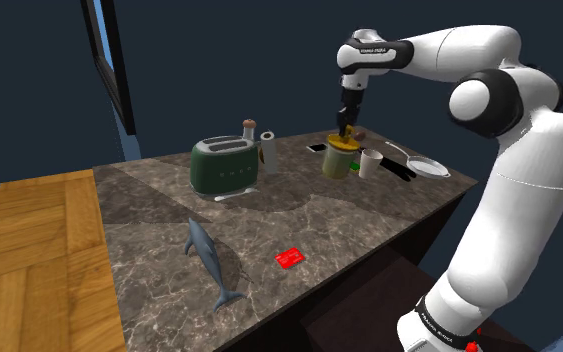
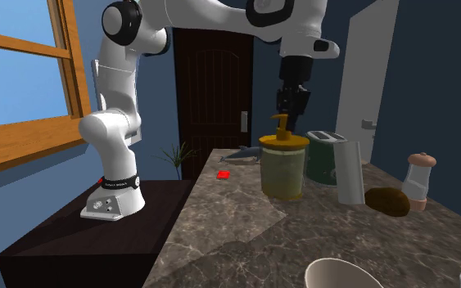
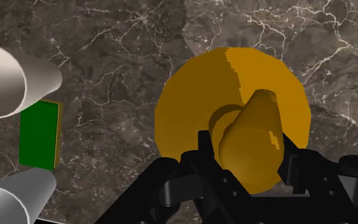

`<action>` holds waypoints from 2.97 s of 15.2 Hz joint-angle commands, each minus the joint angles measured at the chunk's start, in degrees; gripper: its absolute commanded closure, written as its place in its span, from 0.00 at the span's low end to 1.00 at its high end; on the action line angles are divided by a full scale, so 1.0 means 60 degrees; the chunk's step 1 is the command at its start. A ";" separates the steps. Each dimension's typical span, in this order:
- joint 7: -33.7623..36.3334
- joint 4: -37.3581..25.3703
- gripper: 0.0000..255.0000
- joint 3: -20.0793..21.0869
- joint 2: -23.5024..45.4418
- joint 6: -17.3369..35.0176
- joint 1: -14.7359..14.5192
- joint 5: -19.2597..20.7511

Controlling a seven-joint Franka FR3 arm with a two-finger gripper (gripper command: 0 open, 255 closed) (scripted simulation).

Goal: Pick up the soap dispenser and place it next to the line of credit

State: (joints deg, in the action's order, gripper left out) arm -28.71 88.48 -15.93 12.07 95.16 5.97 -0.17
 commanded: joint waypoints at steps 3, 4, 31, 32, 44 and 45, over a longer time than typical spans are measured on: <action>0.0790 0.0353 1.00 0.0281 -0.0787 -0.0435 -0.0506 0.0184; 0.0980 0.0417 1.00 0.0360 -0.0960 -0.0545 -0.0620 0.0217; 0.5285 -0.0137 1.00 0.2503 -0.2603 -0.2816 -0.2801 0.0052; 0.5286 0.0059 1.00 0.2503 -0.2656 -0.2673 -0.2801 0.0053; 0.5293 0.2120 1.00 0.2505 -0.3079 -0.1036 -0.2802 0.0059; 0.5294 0.2271 1.00 0.2505 -0.3098 -0.0904 -0.2802 0.0059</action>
State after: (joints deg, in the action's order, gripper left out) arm 3.05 100.86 -0.90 -6.24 88.70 -10.84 0.17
